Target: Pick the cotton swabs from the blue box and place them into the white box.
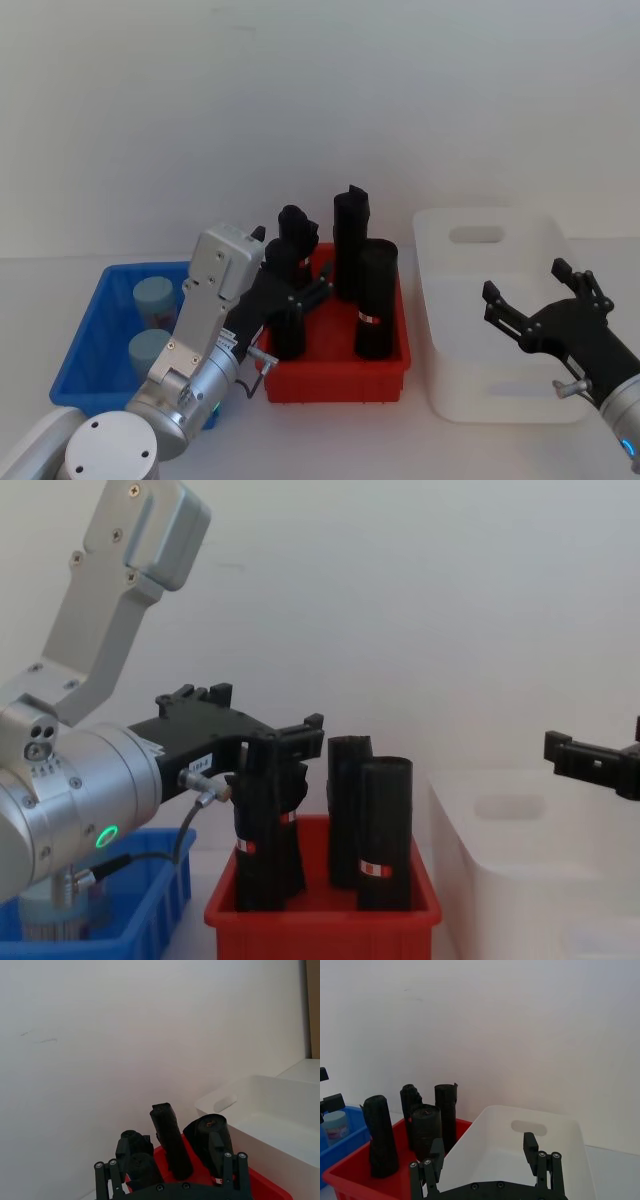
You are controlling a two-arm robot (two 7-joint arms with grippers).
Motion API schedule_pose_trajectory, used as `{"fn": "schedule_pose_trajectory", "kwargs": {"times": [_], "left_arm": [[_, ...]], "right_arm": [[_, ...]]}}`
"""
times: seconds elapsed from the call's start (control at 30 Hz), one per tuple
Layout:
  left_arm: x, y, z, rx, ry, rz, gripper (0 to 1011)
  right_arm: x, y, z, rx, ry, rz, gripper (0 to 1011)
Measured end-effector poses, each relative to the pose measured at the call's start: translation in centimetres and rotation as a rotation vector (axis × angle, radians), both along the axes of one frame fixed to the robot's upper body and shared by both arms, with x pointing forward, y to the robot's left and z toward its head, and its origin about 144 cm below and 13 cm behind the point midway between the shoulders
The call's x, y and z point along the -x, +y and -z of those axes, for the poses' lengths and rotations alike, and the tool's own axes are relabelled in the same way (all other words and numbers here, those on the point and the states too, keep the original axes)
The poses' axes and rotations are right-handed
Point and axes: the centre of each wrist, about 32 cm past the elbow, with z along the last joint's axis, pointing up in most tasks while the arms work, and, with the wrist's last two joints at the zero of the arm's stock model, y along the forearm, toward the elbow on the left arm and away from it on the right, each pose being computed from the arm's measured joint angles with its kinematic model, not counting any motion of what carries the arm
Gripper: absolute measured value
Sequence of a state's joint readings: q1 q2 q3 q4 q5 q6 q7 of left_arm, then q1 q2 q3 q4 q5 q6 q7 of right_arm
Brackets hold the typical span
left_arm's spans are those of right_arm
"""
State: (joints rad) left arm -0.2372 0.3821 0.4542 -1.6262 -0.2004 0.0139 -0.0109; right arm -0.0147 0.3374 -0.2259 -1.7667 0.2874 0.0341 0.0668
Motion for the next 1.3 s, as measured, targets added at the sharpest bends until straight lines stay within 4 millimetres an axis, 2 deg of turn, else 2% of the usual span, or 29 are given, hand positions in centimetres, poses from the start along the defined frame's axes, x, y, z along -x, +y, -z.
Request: {"fn": "schedule_pose_trajectory", "kwargs": {"times": [1.3], "left_arm": [[0.0, 0.0, 0.0, 0.0, 0.0, 0.0, 1004]], "right_arm": [[0.0, 0.0, 0.0, 0.0, 0.0, 0.0, 1002]]}}
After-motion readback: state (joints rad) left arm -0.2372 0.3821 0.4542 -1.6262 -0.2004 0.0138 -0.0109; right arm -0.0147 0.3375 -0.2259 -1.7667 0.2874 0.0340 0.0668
